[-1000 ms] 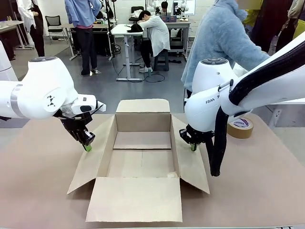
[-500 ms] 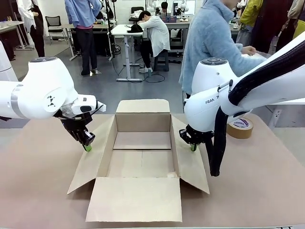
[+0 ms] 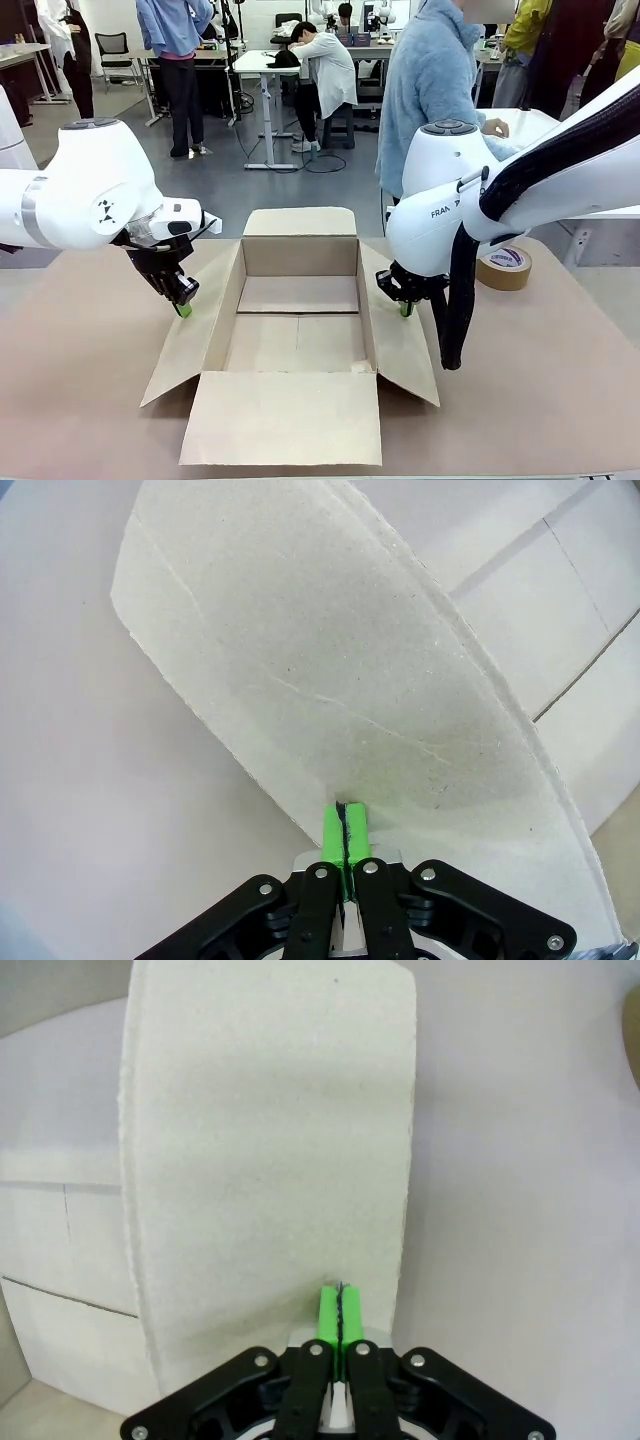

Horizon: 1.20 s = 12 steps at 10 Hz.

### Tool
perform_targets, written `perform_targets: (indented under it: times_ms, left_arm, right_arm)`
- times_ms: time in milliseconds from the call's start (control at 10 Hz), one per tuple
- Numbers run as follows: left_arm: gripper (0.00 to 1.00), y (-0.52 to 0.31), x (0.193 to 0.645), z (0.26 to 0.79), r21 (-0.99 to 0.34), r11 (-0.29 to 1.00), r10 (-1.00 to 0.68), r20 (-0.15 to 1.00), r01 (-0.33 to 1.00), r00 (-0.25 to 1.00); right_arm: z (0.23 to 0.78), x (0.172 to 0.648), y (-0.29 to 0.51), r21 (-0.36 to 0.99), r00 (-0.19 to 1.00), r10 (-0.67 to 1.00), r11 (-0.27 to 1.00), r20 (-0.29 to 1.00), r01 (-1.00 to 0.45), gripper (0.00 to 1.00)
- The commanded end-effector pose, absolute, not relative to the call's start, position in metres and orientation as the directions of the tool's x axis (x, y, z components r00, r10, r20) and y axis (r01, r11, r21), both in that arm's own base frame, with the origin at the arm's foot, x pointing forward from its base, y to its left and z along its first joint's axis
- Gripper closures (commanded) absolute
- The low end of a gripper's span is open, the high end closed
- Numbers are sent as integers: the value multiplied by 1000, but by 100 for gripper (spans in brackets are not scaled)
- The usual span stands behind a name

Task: Wrap the clocks to prevent damage.
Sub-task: Once the human has placed the objects inside and stepped back, release both hands from the side flaps of the Package Box.

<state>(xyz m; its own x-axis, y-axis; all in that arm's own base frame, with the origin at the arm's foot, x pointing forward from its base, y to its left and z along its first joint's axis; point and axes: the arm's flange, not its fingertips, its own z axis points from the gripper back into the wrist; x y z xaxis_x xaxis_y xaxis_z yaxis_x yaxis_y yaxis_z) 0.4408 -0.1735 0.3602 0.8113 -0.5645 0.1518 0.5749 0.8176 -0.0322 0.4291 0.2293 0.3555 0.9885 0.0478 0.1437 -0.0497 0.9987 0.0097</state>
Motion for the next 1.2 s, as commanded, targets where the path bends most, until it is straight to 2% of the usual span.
perform_targets:
  times_ms: [0,1100]
  left_arm:
    - [100,-173,440,359,-34,816,-567,142,576,811]
    - [100,-173,440,359,-34,816,-567,142,576,811]
  right_arm:
    - [354,428,230,-10,988,36,999,152,-35,99]
    - [354,428,230,-10,988,36,999,152,-35,99]
